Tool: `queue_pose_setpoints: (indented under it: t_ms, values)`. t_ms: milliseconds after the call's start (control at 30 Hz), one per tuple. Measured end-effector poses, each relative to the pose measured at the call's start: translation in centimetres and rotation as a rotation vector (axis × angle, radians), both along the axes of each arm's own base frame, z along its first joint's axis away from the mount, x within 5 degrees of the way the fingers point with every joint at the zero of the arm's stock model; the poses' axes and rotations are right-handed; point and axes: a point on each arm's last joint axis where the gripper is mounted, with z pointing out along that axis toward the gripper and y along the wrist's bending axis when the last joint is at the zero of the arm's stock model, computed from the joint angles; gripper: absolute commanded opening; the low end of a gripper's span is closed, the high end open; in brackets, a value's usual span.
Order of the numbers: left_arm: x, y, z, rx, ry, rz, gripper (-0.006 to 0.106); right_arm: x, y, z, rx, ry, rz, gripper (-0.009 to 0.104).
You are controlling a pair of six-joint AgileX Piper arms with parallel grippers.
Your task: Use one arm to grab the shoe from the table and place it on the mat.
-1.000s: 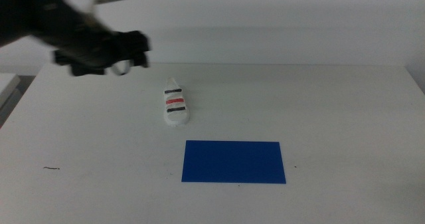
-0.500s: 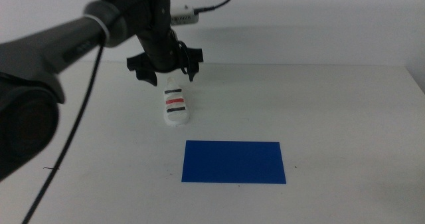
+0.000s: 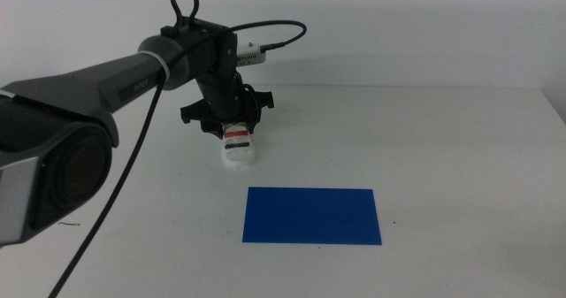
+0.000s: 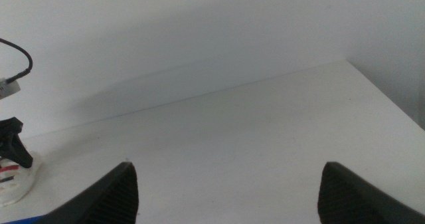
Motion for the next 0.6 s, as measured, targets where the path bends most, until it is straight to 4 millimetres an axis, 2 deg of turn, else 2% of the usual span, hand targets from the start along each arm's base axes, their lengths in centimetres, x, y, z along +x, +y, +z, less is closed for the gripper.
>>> queue_pose_setpoints:
  t_ms: [100, 133, 300, 400, 500, 600]
  values:
    - [-0.5, -0.1, 1.4, -0.002, 0.001, -0.014, 0.0, 0.0, 0.0, 0.0, 0.0, 0.0, 0.0, 0.079]
    - [-0.9, -0.4, 2.3, -0.001, -0.001, -0.023, -0.002, 0.0, 0.0, 0.0, 0.0, 0.0, 0.0, 0.079]
    - [-4.5, -4.2, 7.1, -0.003, -0.009, -0.128, -0.002, 0.0, 0.0, 0.0, 0.0, 0.0, 0.0, 0.079]
    - [-7.2, -7.2, 8.6, -0.001, 0.012, -0.212, -0.002, 0.0, 0.0, 0.0, 0.0, 0.0, 0.0, 0.079]
    - [-9.8, -9.7, 8.3, 0.011, 0.047, -0.275, -0.002, 0.0, 0.0, 0.0, 0.0, 0.0, 0.0, 0.079]
    - [-12.2, -11.2, 7.6, 0.024, 0.074, -0.315, -0.002, 0.0, 0.0, 0.0, 0.0, 0.0, 0.0, 0.079]
